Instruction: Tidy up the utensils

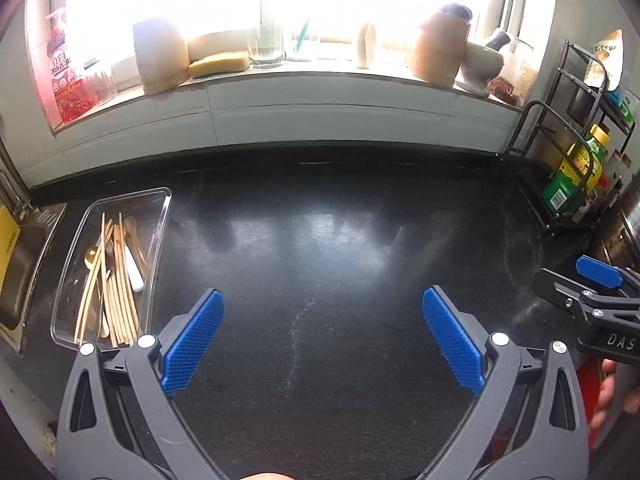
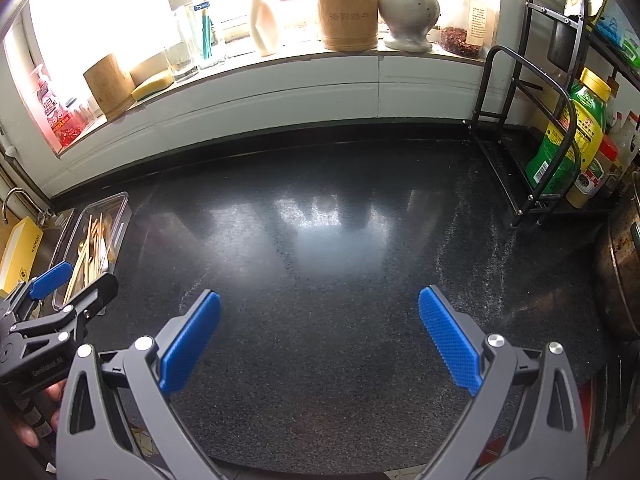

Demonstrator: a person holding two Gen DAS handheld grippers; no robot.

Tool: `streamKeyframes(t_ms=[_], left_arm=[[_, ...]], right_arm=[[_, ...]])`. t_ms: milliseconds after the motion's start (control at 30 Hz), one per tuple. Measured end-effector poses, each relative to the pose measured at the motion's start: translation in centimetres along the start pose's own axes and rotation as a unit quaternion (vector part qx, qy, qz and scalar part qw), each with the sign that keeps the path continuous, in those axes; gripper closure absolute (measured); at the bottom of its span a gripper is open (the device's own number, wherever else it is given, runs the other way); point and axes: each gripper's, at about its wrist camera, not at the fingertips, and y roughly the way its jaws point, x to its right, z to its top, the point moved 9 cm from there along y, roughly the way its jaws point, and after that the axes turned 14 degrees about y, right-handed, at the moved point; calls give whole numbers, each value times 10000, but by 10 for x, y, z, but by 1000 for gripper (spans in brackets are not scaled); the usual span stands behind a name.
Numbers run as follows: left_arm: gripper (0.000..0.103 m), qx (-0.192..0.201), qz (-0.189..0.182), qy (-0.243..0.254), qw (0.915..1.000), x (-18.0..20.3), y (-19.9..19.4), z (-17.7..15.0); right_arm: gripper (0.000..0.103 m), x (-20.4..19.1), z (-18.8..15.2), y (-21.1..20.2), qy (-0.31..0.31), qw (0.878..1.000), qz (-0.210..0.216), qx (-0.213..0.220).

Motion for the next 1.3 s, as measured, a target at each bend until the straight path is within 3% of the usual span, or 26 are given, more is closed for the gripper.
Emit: streamKeyframes(t_ms=[500,733,1300], left_arm=[[6,-115,41,-31,9999,-6,2,-8],[6,-384,-56,-2,9992,-4,9,-15],[6,-586,158,-18,9982,-6,12,-21]], right_arm=[[7,-2,-3,-3,-5,10000,7,5],[7,-3,-5,-4,4,10000,28,3],[7,2,-6,-8,-4,10000,49,26]])
